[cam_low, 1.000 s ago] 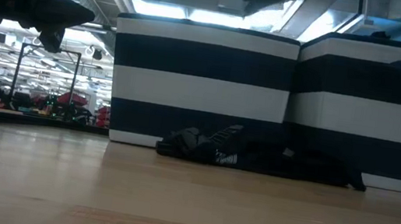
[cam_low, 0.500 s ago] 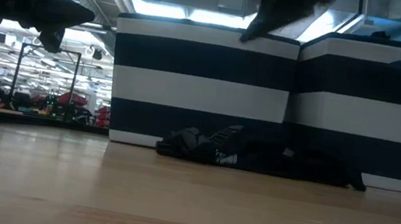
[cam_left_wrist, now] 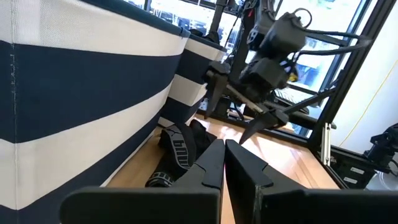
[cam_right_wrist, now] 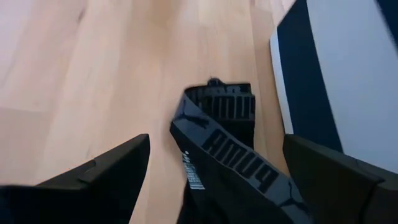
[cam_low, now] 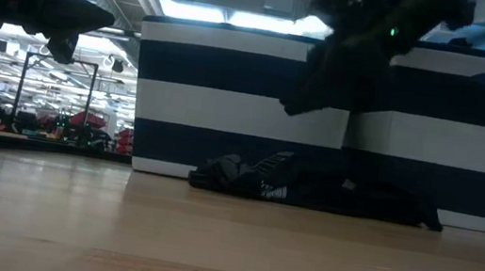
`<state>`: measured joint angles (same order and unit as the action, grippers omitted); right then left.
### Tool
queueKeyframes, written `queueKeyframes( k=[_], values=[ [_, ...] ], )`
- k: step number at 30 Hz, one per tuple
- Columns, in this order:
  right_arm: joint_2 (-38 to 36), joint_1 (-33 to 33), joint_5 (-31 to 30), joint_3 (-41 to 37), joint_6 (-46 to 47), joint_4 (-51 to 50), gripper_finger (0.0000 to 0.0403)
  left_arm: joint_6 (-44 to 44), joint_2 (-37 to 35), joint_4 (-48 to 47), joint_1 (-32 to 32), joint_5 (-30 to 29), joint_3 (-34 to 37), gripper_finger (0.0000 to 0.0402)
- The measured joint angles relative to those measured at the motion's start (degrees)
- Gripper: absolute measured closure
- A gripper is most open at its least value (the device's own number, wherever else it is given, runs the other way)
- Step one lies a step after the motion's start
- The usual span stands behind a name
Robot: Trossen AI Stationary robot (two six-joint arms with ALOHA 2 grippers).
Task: Sort clothes
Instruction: Put the black underwear into the right blue laundry organizer
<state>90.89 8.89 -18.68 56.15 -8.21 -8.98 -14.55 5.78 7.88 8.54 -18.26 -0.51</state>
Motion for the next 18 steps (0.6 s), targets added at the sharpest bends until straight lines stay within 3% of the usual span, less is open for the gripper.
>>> queueKeyframes(
  k=[9,18],
  values=[
    [1.14,-3.18,1.84,-4.24,0.69,6.05,0.0033,0.22,0.0,0.0,0.0,0.0,0.0,0.0398],
    [11.38,-3.98,-0.02,-3.68,-1.06,10.77,0.0033,0.37,-0.02,0.07,0.0,0.01,0.0,0.0398]
  ],
)
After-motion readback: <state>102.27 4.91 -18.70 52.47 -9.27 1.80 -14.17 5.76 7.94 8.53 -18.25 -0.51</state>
